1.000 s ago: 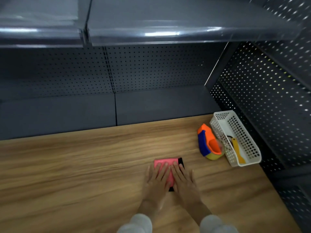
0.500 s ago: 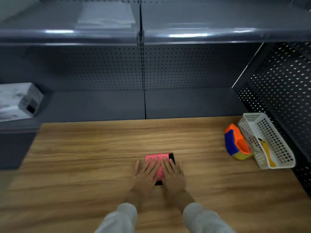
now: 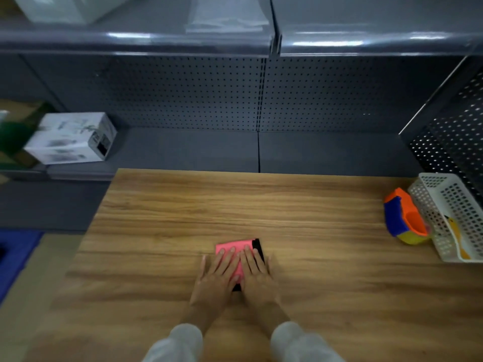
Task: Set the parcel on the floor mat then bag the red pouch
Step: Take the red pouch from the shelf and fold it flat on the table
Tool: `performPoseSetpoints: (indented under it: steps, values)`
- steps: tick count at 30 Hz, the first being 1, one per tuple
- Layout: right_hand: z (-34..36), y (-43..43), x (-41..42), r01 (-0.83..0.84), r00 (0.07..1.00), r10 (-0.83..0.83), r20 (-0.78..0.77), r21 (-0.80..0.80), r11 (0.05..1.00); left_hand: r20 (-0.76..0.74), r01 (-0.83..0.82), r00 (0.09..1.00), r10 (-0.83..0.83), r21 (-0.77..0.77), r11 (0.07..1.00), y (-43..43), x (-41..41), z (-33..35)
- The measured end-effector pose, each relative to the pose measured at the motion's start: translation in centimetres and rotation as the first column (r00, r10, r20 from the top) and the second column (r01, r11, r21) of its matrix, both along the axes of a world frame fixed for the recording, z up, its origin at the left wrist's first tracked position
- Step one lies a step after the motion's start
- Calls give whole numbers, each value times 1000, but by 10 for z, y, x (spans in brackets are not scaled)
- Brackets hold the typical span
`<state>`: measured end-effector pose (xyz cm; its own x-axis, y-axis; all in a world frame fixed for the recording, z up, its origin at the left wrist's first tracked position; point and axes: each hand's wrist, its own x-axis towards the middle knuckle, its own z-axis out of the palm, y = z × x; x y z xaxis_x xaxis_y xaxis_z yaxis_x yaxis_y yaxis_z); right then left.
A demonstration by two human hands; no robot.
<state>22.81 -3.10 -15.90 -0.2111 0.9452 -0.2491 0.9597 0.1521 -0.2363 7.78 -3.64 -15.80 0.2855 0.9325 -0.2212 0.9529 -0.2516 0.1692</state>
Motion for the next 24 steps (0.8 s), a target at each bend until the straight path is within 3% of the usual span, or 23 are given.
performPoseSetpoints:
  steps: [12,24]
  values:
    - [-7,-61,42,-31,999,31,20,12,999,19,32,999,-32,27,999,-52,31,-2]
    - [-3,-51,184,84,993,-98,72,179,980,108,182,979,-175,-53,982,-17,173,1]
